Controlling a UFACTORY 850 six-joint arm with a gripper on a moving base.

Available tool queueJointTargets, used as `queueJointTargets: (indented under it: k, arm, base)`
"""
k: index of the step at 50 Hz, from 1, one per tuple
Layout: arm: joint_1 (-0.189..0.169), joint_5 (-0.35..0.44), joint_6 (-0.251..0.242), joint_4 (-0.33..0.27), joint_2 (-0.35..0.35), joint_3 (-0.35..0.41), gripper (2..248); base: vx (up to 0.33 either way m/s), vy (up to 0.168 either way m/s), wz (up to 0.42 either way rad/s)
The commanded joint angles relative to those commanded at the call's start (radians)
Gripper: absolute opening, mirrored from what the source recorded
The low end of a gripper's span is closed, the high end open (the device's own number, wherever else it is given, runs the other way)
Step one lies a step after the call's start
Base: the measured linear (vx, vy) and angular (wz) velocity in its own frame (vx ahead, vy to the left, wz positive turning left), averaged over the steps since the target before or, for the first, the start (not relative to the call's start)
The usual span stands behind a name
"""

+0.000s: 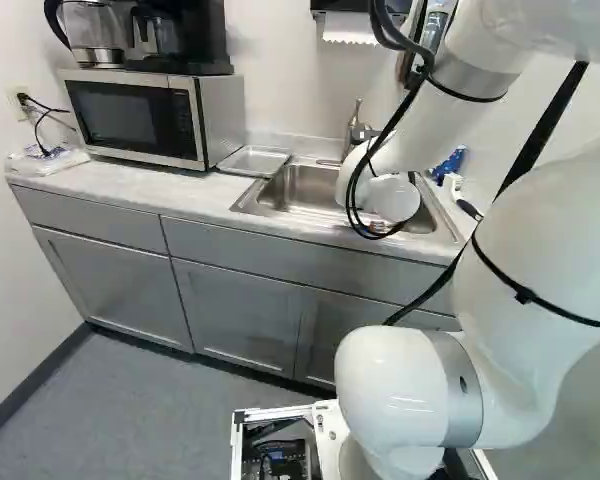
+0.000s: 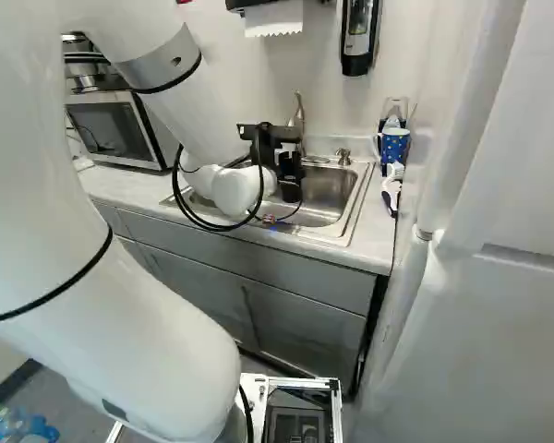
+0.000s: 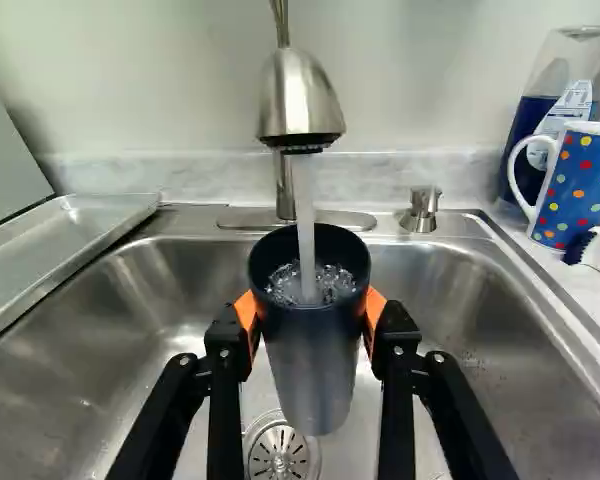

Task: Rinse the cup and place it in the tray

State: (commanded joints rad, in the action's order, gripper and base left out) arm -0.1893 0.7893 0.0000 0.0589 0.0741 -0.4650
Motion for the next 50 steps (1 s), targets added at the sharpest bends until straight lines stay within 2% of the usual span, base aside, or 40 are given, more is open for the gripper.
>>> queueJointTargets:
  k: [50]
  arm:
    - [0.000, 0.000, 0.000, 0.000, 0.000, 0.000, 122]
  base:
    - [0.000, 0.000, 0.000]
